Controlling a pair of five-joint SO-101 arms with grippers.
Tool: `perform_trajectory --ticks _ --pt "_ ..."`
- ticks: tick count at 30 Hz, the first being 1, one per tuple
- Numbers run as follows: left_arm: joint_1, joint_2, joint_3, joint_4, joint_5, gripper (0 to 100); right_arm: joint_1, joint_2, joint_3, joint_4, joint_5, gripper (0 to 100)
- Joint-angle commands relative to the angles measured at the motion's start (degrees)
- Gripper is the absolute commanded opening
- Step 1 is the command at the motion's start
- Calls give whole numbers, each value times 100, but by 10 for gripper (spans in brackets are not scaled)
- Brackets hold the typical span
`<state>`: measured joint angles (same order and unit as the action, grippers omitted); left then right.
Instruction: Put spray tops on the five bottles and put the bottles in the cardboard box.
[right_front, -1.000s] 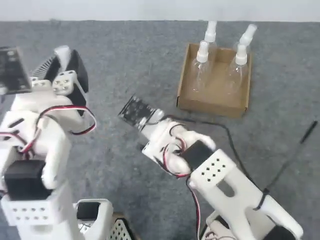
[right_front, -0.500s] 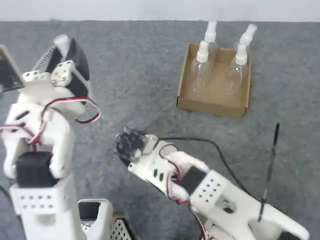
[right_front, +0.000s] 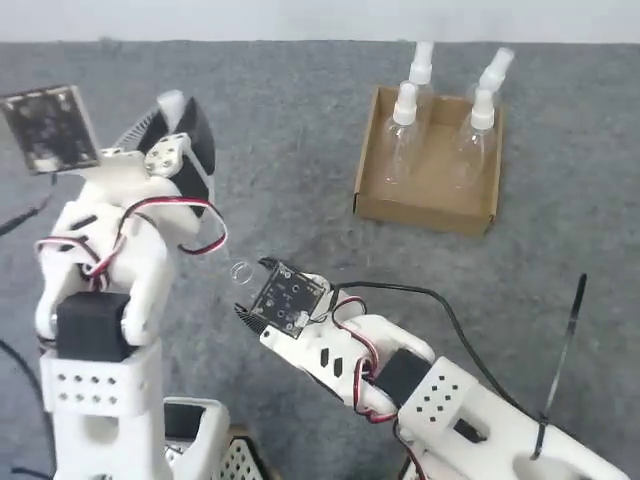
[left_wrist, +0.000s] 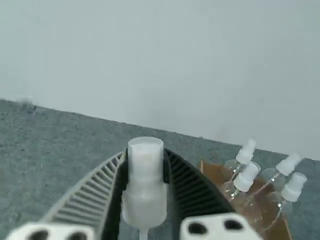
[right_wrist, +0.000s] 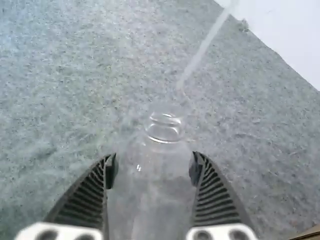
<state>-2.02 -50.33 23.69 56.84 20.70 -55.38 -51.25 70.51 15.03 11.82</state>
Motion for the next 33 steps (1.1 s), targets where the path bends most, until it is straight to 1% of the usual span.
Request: perform_trajectory --ticks 1,5,10,12,17,21,23,25,28,30,33 --pt "35 -132 110 202 79 15 13 -251 -53 -110 -79 6" --pt "62 -132 444 176 79 15 13 -251 -53 -110 -79 6" --pt "510 -132 664 176 79 15 13 -251 -44 -101 -79 6" --pt "571 -132 690 176 79 15 13 -251 -35 -101 -79 6" --pt "554 -132 716 220 70 15 13 -312 70 -110 -79 6" --pt "545 -141 971 475 44 15 66 -312 70 -127 -97 6" --pt "545 -141 1068 642 26 15 215 -312 53 -163 -343 6" --pt "545 -141 1156 730 18 15 462 -312 18 -171 -791 6" --pt "554 -141 1253 756 -457 15 743 -312 35 -418 -1266 6" --pt "554 -141 1253 756 -765 15 804 -303 35 -444 -1319 6" --pt "598 -141 1235 782 -905 15 796 -259 35 -453 -1310 6"
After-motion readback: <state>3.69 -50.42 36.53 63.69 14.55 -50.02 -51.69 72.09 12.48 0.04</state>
